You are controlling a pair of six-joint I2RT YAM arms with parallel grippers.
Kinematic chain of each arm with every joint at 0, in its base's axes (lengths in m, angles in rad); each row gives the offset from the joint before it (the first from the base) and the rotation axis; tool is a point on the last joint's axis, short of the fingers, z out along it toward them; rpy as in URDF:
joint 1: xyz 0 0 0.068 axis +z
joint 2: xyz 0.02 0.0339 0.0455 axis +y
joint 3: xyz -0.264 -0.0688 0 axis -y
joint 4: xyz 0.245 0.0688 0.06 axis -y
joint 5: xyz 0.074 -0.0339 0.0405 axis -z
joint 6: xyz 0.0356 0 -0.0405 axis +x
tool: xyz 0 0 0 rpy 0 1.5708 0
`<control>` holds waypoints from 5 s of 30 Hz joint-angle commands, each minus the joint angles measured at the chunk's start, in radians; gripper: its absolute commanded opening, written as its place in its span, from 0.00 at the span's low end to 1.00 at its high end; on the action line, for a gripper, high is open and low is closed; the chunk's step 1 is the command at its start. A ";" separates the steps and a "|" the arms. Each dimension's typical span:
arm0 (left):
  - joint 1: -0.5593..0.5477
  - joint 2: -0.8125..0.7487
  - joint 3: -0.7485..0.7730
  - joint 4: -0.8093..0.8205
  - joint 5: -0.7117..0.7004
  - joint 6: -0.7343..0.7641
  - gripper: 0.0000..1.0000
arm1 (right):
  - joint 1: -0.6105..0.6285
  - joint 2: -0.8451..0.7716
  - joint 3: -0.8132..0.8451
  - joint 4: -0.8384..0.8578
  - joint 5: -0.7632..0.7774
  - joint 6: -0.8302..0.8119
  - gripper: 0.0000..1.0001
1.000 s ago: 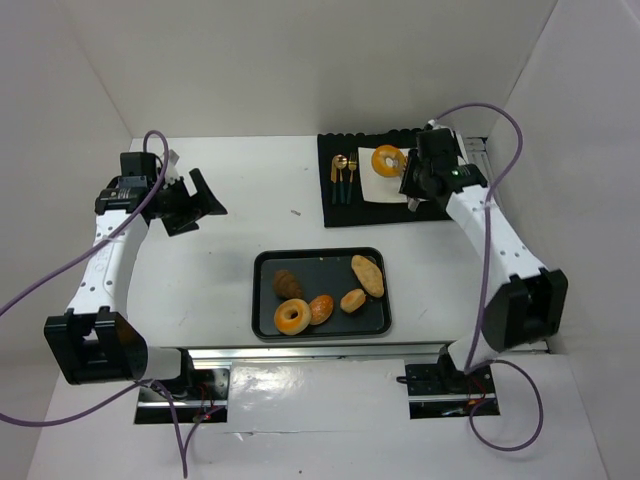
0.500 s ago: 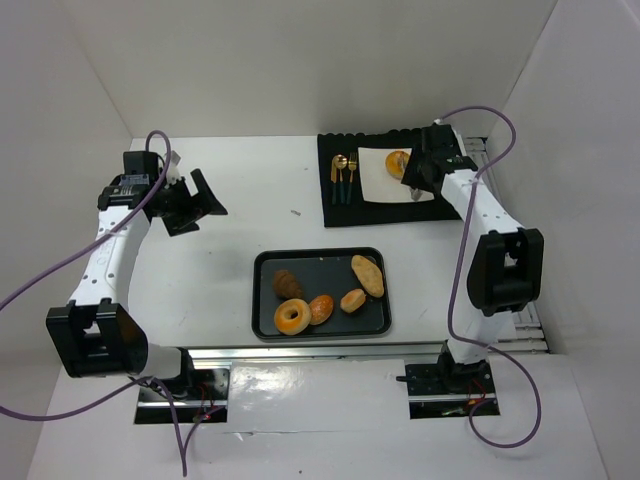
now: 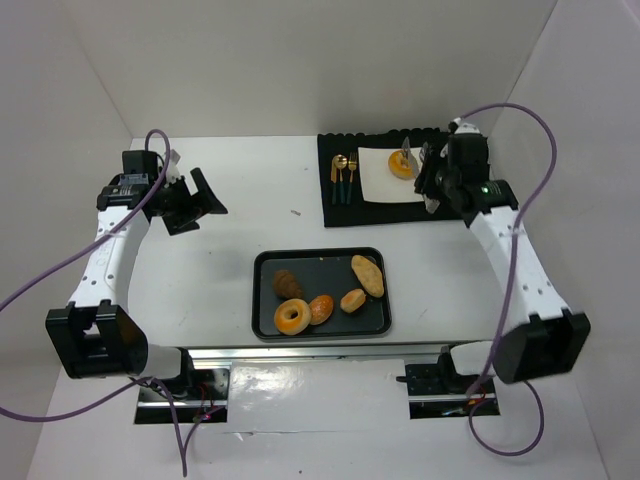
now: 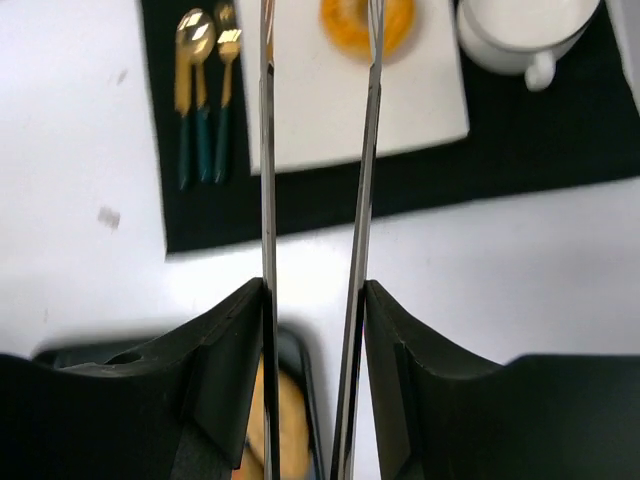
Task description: Place the bread
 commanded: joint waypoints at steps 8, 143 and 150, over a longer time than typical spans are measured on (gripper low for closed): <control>0.006 -0.035 0.023 0.023 0.042 -0.003 1.00 | 0.164 -0.415 -0.310 -0.441 -0.219 0.040 0.49; 0.006 -0.040 0.004 0.039 0.045 -0.003 1.00 | 0.259 -0.069 -0.019 -0.082 -0.100 -0.010 0.53; 0.006 -0.040 0.015 0.030 0.020 -0.003 1.00 | 0.350 -0.402 -0.341 -0.323 -0.218 0.129 0.53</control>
